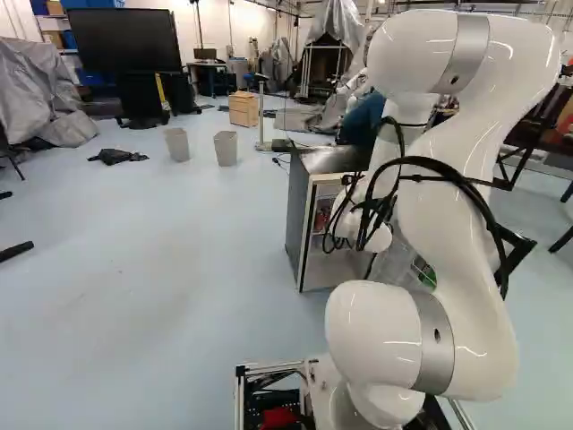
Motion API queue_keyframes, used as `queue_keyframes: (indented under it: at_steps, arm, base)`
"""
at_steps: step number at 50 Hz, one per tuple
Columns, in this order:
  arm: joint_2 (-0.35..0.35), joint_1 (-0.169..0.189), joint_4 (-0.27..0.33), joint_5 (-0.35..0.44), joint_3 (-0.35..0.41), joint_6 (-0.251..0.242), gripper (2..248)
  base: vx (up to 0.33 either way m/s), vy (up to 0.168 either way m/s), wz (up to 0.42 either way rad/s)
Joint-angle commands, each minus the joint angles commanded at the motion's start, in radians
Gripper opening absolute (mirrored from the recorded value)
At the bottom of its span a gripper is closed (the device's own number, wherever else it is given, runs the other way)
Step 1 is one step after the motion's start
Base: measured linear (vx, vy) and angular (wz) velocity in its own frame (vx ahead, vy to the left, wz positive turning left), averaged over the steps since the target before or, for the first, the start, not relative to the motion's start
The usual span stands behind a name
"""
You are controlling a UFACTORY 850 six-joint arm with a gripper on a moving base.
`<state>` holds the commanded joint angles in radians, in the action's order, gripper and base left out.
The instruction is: Grab a drink from the fridge
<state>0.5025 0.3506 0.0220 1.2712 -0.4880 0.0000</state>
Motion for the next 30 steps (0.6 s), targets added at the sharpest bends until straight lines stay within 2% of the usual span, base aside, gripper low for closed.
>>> queue_keyframes:
  at_steps: [30]
  arm:
    - [-0.141, -0.005, 0.000, 0.000, 0.091, 0.000, 100]
  base:
    - [0.000, 0.000, 0.000]
